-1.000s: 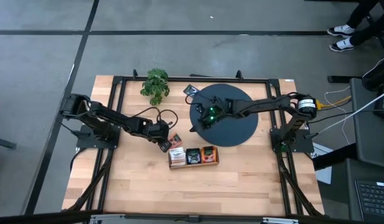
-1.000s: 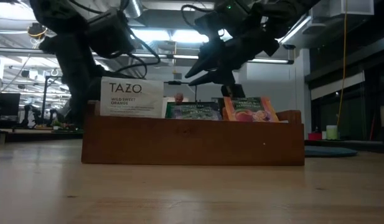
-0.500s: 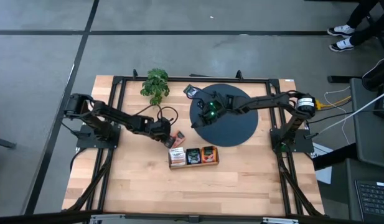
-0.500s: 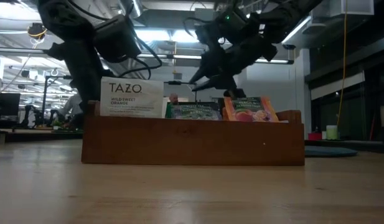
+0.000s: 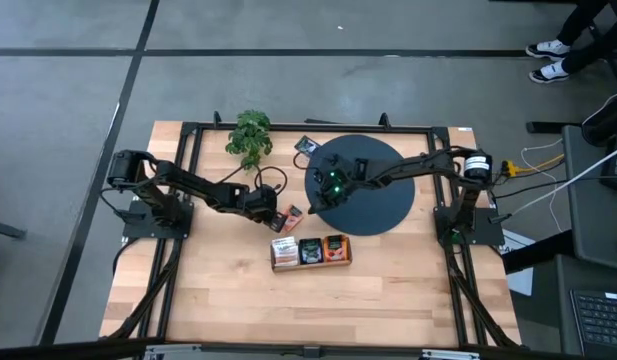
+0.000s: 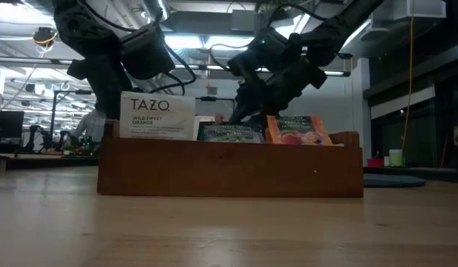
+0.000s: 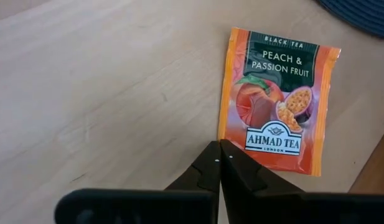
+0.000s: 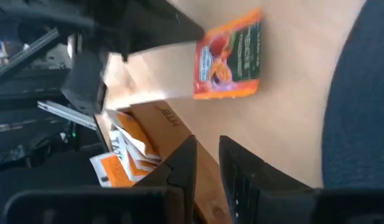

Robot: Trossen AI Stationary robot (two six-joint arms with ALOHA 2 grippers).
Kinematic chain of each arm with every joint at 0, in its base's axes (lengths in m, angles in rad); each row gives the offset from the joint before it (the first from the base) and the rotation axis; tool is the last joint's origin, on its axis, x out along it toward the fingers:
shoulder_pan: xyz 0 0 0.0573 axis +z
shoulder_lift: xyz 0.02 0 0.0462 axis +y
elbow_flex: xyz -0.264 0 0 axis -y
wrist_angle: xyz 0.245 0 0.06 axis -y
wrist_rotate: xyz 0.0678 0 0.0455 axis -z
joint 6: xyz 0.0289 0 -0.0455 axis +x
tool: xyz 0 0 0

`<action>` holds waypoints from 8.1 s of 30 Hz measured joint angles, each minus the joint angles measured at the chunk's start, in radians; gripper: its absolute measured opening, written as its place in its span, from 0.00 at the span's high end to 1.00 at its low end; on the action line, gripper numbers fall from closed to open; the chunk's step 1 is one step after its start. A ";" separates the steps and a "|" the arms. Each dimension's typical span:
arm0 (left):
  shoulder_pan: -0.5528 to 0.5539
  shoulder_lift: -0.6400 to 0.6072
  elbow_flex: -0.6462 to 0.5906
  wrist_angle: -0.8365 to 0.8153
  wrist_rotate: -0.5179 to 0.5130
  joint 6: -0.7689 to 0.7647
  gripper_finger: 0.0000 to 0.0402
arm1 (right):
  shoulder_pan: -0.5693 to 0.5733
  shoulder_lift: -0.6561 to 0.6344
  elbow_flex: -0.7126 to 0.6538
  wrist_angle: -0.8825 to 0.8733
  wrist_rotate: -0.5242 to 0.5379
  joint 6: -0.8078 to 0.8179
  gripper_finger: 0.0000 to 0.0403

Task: Pick & Place Tea
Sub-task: Put the orange tea bag into the right section of the wooden organizer, then put the purple tea bag into the middle section of the wooden organizer

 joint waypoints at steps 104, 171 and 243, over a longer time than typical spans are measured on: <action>0.067 -0.473 -0.002 -0.098 0.113 0.450 0.94 | -0.011 -0.476 0.012 -0.387 0.027 -0.291 1.00; 0.066 -0.473 -0.003 -0.097 0.084 0.379 0.94 | 0.399 -0.200 0.002 -0.471 0.323 -0.708 0.89; 0.444 0.185 0.755 -0.344 -0.022 0.833 0.94 | -0.242 -0.430 0.012 -0.310 0.469 -0.605 0.58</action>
